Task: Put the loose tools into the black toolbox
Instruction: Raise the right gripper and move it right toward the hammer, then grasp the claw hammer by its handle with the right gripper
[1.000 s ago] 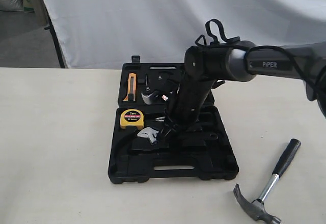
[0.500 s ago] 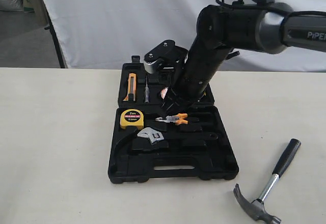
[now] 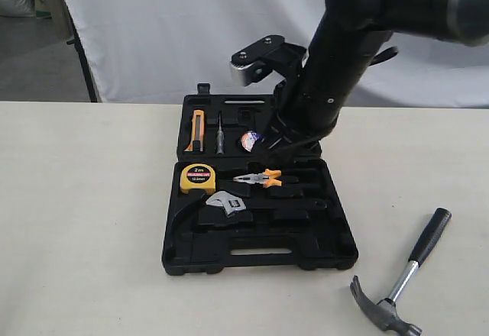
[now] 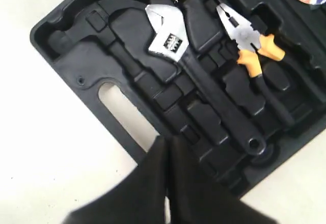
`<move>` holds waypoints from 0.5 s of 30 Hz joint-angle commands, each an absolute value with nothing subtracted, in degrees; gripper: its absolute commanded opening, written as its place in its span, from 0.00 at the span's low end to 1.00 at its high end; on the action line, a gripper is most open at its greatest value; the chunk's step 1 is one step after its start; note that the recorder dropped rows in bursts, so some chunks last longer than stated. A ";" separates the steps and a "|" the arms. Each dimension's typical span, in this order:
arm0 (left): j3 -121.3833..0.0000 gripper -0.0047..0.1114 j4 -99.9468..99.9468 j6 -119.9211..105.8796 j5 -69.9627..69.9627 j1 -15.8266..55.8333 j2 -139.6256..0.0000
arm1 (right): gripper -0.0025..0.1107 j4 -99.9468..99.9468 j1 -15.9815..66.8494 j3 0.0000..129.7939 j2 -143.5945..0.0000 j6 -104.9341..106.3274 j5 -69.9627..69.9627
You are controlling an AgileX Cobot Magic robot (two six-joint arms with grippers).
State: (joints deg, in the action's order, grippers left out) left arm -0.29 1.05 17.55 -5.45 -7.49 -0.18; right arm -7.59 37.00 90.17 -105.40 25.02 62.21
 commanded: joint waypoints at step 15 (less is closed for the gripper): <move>-0.44 0.05 1.30 17.82 -5.03 -8.94 0.00 | 0.15 0.00 36.93 62.03 -91.63 23.79 65.67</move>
